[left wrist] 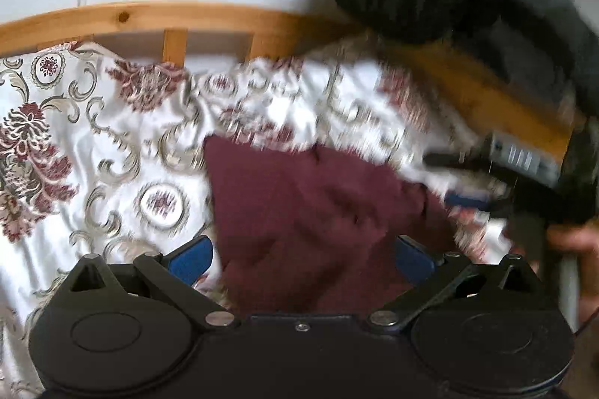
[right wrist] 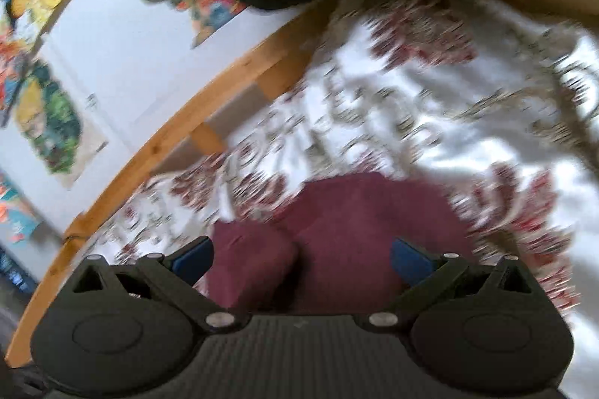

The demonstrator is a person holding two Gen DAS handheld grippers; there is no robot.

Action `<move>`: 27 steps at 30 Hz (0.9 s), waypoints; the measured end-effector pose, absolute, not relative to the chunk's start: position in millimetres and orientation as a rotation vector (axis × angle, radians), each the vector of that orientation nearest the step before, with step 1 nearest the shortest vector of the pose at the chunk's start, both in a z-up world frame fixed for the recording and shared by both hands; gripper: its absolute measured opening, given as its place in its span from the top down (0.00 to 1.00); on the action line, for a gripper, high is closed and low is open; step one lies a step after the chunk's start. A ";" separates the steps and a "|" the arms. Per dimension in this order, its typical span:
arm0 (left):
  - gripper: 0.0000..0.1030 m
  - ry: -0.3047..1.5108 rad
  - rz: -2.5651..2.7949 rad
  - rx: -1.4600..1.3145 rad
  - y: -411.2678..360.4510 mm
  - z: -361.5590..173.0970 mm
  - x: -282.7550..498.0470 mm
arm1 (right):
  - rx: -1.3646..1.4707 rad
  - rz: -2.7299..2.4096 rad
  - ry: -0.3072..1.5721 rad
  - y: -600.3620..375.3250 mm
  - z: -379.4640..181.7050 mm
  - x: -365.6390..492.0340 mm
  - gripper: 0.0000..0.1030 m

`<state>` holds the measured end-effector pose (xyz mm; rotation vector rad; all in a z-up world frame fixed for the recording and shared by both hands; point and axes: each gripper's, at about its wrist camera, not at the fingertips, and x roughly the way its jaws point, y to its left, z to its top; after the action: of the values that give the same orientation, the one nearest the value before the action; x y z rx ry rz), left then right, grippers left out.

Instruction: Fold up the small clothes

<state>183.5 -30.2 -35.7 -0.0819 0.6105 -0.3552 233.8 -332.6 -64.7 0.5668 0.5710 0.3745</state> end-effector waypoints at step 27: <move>0.25 0.713 -0.305 0.128 -70.9 -50.9 198.4 | 0.711 0.427 0.774 -282.6 -109.7 279.9 0.34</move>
<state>198.4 -70.9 -50.9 0.1275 0.7134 -0.3052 279.9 -282.6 -109.7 0.7105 0.7740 0.4268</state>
